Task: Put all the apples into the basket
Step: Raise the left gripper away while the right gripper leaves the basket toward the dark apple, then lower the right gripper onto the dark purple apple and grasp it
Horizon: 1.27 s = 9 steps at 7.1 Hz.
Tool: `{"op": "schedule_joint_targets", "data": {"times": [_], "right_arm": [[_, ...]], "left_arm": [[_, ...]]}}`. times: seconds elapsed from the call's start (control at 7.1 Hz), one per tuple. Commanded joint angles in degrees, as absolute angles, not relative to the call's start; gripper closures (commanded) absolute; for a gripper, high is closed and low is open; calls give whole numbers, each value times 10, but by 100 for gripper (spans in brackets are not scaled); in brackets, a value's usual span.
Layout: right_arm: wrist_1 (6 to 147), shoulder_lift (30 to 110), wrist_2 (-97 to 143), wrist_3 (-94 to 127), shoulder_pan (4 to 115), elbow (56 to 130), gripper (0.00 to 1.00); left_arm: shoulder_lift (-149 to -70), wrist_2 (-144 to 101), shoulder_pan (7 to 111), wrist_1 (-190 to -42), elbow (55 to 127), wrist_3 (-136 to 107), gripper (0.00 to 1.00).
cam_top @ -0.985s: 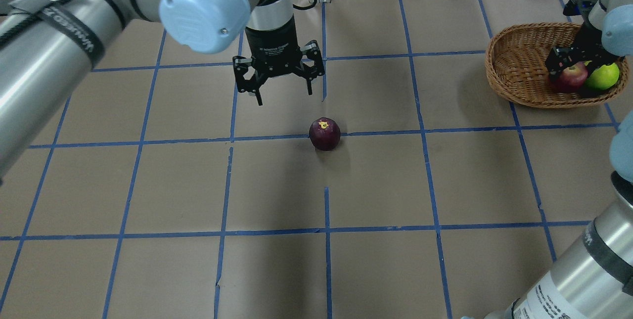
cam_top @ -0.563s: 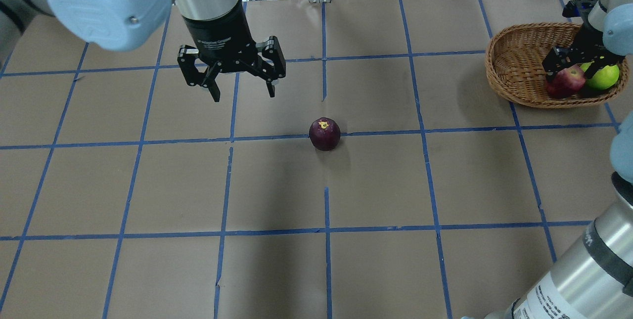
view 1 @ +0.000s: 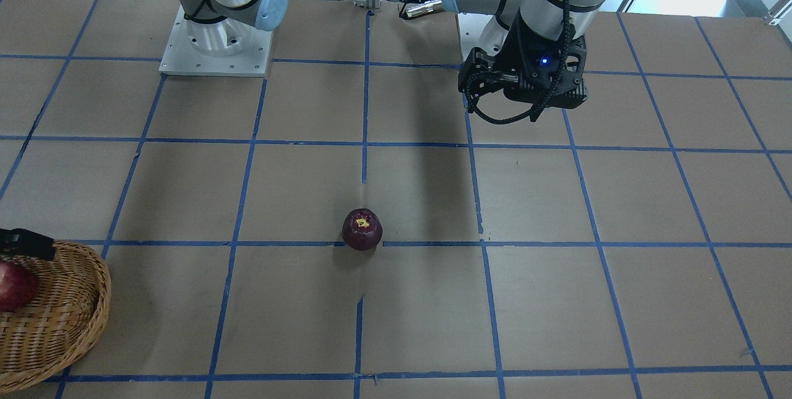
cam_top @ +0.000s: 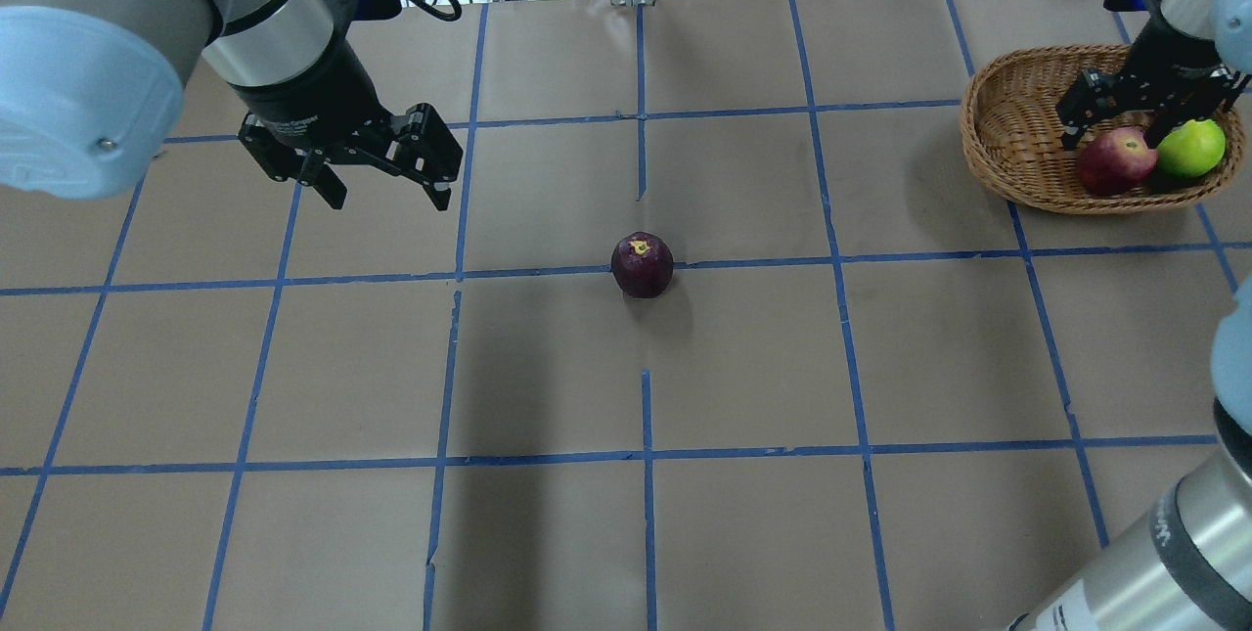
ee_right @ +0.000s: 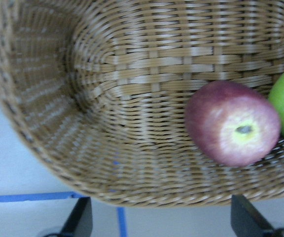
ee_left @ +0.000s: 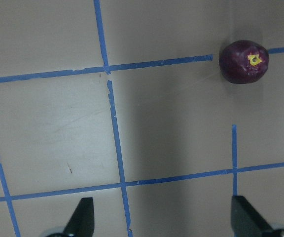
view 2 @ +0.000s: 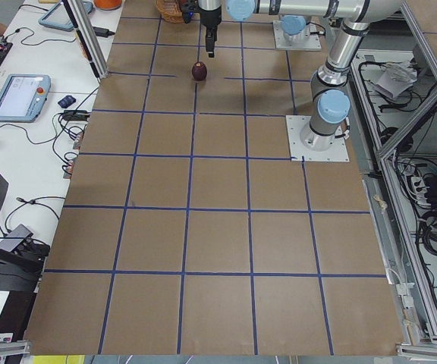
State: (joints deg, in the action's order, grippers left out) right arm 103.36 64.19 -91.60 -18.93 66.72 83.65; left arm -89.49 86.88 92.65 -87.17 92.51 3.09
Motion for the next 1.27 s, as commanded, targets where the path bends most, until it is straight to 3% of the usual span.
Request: {"op": "schedule_joint_targets", "data": {"times": [0.0,0.56,1.13], "right_arm": [[979,682,-876,-24,763,845,0],[988,674,-854,235,957,853,0],[1056,631,-829,338,1051,862,0]], "left_arm": [[-889,870,915,-845,919,26,0],[-896,873,916,-884,903,18,0],[-896,874,915,-882,906,18,0]]}}
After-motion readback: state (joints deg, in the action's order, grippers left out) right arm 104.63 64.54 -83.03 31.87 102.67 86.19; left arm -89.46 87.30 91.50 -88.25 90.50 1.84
